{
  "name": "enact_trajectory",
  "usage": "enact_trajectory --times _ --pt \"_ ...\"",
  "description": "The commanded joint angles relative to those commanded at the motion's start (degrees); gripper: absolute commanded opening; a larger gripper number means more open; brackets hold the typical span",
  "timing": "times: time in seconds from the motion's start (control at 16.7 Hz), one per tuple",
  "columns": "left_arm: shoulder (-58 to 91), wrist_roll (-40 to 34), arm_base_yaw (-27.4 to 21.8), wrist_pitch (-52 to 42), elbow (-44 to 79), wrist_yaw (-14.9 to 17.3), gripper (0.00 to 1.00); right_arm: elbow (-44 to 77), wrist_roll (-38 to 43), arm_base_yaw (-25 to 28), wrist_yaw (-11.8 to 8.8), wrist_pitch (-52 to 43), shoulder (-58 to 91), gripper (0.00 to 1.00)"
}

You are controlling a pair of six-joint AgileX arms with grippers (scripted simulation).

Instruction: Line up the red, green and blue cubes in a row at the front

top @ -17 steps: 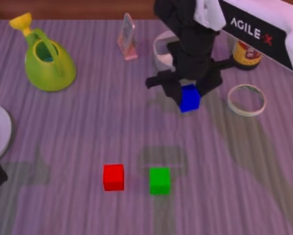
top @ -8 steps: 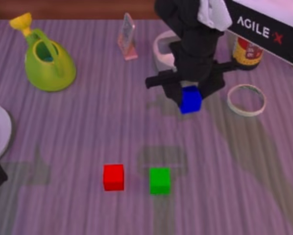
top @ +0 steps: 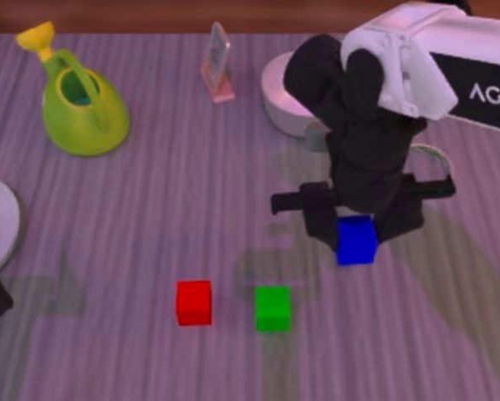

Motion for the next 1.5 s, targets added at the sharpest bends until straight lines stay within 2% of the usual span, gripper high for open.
enact_trajectory --times 0.18,0.36,0.72,1.08,1.38,1.5 --pt "0.00 0.00 0.00 0.00 0.00 0.00 1.00 -8.75 4.72 1.54 0.15 2.95 -6.76 0.00" --pt "0.00 0.00 0.00 0.00 0.00 0.00 1.00 -12.03 6.83 2.22 0.22 4.29 -9.76 0.00" --pt "0.00 0.00 0.00 0.00 0.00 0.00 1.00 -12.73 6.84 1.90 0.13 5.13 -9.21 0.00" --pt "0.00 0.00 0.00 0.00 0.00 0.00 1.00 -20.25 6.95 2.30 0.17 17.50 -5.18 0.00" --pt "0.00 0.00 0.00 0.00 0.00 0.00 1.00 -21.60 7.07 2.37 0.26 19.32 -4.30 0.00" --pt "0.00 0.00 0.00 0.00 0.00 0.00 1.00 -21.60 7.07 2.37 0.26 19.32 -4.30 0.15"
